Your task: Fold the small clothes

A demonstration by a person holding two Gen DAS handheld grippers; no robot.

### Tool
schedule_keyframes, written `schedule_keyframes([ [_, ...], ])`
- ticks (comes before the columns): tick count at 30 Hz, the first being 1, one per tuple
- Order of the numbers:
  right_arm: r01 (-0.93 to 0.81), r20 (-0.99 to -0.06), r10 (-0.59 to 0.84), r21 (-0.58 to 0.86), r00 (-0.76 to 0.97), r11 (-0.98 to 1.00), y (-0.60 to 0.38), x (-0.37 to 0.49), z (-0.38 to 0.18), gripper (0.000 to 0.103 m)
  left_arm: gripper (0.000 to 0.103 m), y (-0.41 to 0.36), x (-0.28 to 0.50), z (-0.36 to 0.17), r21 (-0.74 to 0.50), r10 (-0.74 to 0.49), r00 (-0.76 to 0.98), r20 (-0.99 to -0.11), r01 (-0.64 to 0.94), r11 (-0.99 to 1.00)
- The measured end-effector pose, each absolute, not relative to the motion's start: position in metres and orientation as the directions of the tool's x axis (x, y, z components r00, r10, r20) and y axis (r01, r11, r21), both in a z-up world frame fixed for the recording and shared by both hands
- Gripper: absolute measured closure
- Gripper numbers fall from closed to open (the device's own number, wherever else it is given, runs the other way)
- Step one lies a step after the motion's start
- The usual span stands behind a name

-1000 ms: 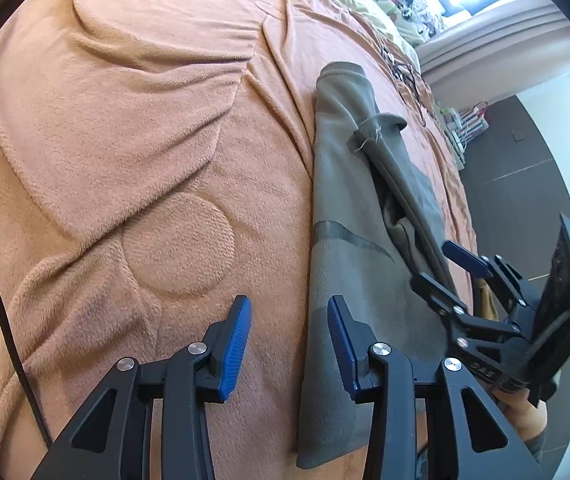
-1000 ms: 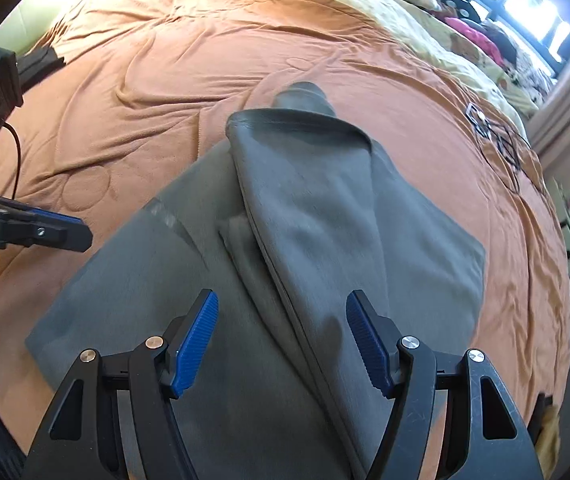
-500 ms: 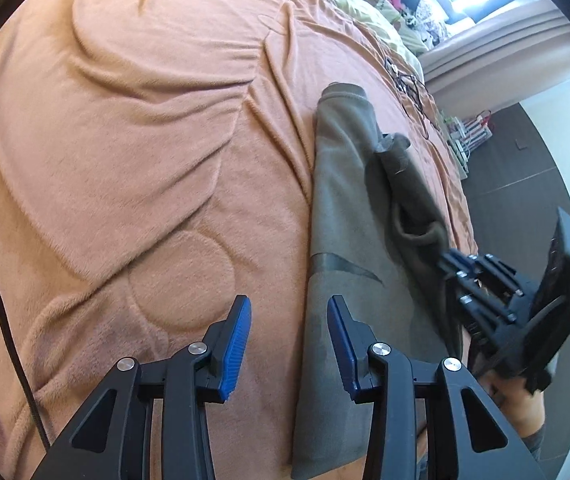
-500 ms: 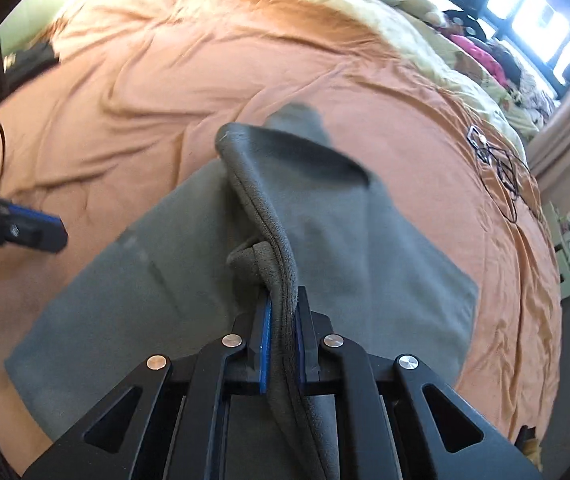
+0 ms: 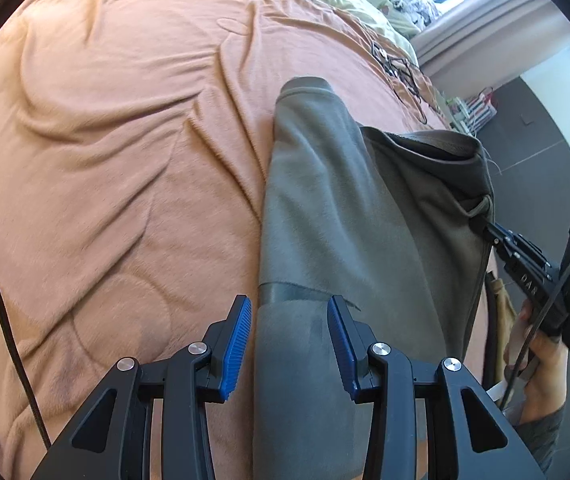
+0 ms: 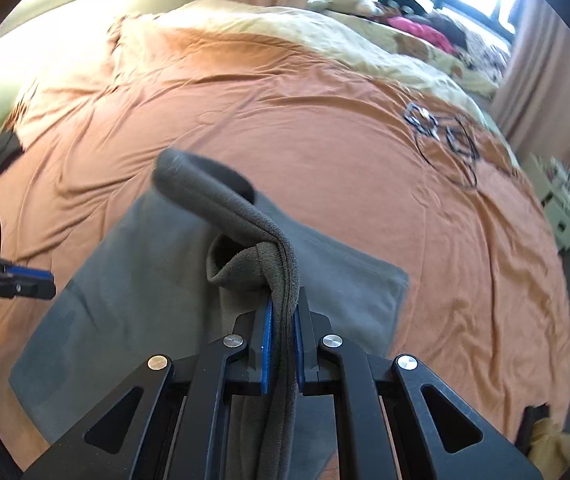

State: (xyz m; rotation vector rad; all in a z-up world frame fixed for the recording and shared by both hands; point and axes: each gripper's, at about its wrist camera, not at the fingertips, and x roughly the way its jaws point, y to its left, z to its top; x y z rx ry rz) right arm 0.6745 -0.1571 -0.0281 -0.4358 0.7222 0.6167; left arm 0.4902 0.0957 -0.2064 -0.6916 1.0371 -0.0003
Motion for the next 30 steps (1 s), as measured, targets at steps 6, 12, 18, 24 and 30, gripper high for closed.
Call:
schedule_keyframes([
  [6, -0.59, -0.725, 0.461, 0.094, 0.511, 0.802, -0.204, 0.714, -0.054, 0.098, 0.061, 0.089, 0.507, -0.209, -0.465, -0.276, 0.495, -0.824, -0.312, 0.828],
  [12, -0.468, -0.717, 0.544, 0.336, 0.436, 0.817, -0.245, 0.749, -0.097, 0.098, 0.061, 0.09, 0.526, -0.213, -0.408, -0.235, 0.468, -0.852, -0.313, 0.857],
  [18, -0.418, -0.703, 0.571, 0.407, 0.425, 0.812, -0.262, 0.758, -0.1, 0.099, 0.061, 0.093, 0.538, -0.22, -0.383, -0.219, 0.446, -0.868, -0.32, 0.867],
  [24, -0.375, -0.695, 0.571, 0.436, 0.438, 0.818, -0.277, 0.752, -0.089, 0.099, 0.061, 0.09, 0.542, -0.219, -0.387, -0.228, 0.447, -0.865, -0.305, 0.87],
  [30, -0.335, -0.682, 0.579, 0.472, 0.447, 0.815, -0.288, 0.745, -0.097, 0.098, 0.061, 0.086, 0.552, -0.223, -0.37, -0.222, 0.436, -0.872, -0.289, 0.883],
])
